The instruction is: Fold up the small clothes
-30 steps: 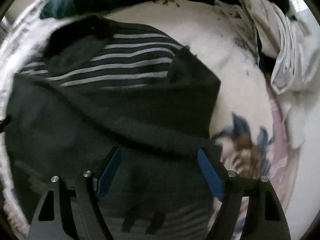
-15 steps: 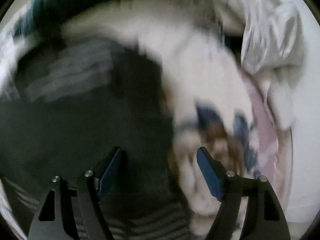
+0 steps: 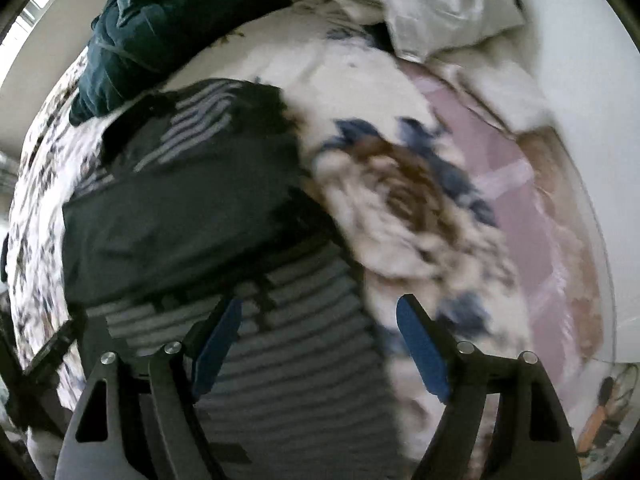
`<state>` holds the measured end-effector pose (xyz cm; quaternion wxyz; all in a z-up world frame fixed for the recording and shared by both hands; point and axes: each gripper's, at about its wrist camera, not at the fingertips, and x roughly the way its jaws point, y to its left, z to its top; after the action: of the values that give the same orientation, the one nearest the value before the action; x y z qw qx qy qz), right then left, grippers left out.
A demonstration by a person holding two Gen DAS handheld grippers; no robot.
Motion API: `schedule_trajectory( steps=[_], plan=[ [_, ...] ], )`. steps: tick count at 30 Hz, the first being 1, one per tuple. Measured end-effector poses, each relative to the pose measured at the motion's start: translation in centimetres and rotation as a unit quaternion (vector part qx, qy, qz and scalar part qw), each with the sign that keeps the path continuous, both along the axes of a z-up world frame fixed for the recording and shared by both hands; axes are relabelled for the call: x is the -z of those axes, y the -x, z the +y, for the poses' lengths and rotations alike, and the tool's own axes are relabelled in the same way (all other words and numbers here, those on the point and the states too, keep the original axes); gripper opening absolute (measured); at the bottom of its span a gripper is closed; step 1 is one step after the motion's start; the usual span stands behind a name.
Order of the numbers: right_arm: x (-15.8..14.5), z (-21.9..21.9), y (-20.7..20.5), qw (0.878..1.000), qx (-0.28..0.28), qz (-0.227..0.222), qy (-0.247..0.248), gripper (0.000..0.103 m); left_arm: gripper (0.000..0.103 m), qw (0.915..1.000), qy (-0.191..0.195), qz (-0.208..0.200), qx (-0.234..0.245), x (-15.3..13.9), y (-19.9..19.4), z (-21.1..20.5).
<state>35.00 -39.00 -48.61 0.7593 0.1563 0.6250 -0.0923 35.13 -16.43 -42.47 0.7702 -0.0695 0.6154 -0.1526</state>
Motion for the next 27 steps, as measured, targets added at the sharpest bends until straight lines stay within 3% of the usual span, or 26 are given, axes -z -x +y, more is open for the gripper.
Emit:
schedule_trajectory(
  steps=[5,8,12,16,18,20,27],
  plan=[
    [-0.3,-6.6,3.1,1.0,0.005,0.015,-0.023,0.082,0.09,0.9982,-0.003,0.04,0.045,-0.1,6.9,-10.1],
    [-0.6,-10.4,3.4,0.997,0.009,0.027,-0.066,0.082,0.09,0.9949,0.01,0.086,0.051,1.4,10.7,-14.5],
    [-0.7,-12.2,2.2,0.996,-0.036,0.031,-0.076,0.082,0.09,0.9892,-0.023,0.127,0.069,4.4,15.2,-20.0],
    [0.4,-11.8,0.6,0.993,-0.081,0.031,-0.082,0.082,0.089,0.9835,-0.071,0.148,0.077,8.4,17.8,-22.4],
    [1.8,-11.5,-0.6,0.991,-0.094,0.034,-0.094,0.082,0.075,0.9894,-0.059,0.115,0.067,8.3,18.1,-21.9],
    [3.4,-11.1,-2.2,0.987,-0.103,0.036,-0.12,0.082,0.006,0.9907,-0.077,0.089,0.07,7.9,17.9,-21.6],
    [8.3,-7.9,-13.3,0.972,-0.137,-0.021,-0.191,0.082,0.004,0.9959,-0.059,0.055,0.041,7.1,17.4,-18.9]
  ],
)
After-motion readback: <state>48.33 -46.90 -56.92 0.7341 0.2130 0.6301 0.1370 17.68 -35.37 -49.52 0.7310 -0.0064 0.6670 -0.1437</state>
